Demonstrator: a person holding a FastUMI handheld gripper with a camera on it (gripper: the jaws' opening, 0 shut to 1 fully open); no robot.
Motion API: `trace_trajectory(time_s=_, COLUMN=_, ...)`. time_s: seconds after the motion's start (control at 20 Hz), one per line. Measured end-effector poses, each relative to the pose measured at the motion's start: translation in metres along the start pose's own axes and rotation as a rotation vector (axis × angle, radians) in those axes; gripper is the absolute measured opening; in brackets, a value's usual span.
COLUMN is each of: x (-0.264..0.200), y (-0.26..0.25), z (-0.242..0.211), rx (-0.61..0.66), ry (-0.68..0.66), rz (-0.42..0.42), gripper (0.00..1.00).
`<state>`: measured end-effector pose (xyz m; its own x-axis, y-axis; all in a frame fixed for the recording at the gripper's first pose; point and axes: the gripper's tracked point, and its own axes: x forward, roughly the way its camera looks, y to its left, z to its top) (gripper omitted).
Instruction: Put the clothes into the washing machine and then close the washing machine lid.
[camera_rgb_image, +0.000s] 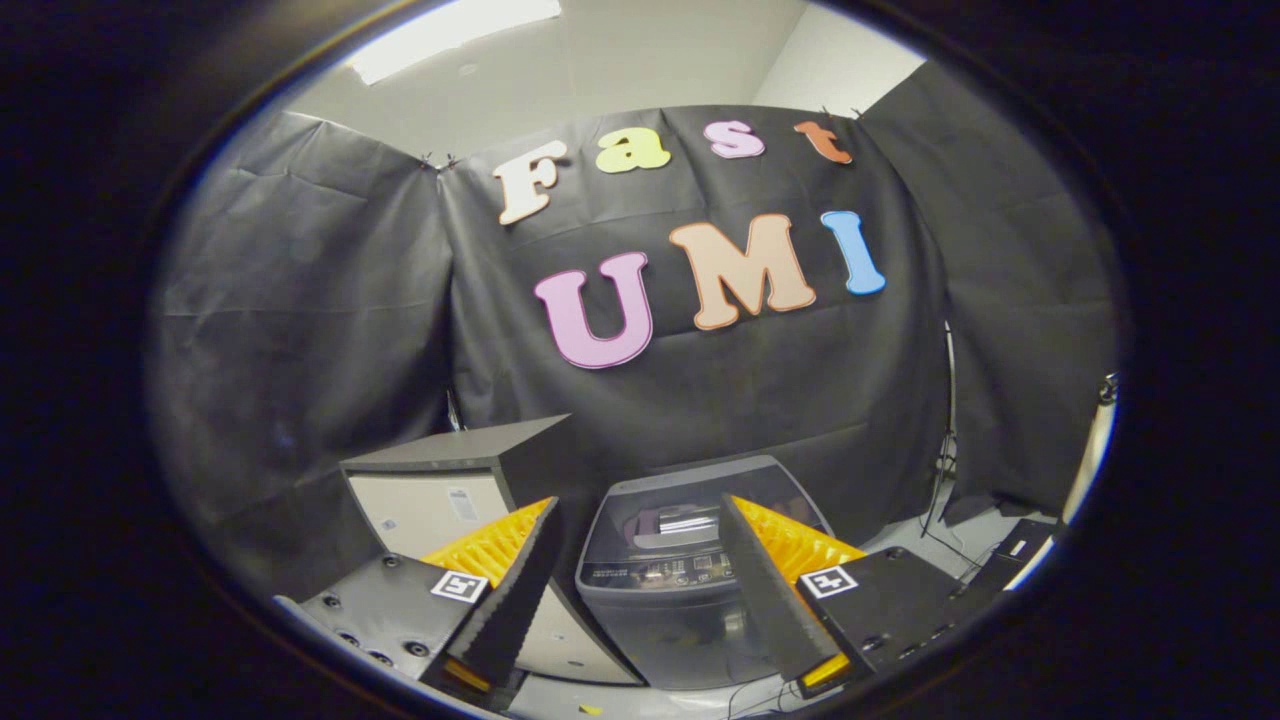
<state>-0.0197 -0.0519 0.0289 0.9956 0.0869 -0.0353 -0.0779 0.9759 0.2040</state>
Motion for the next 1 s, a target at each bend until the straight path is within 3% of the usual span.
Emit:
trace_trajectory(time_s=0.55, x=-0.003, y=-0.053, z=0.013, rx=0.146, ry=-0.02, rz=-0.097, gripper=0.97)
trace_trajectory(time_s=1.0, x=-0.003, y=-0.046, z=0.017, rx=0.052, ry=-0.049, rz=-0.076, gripper=0.97)
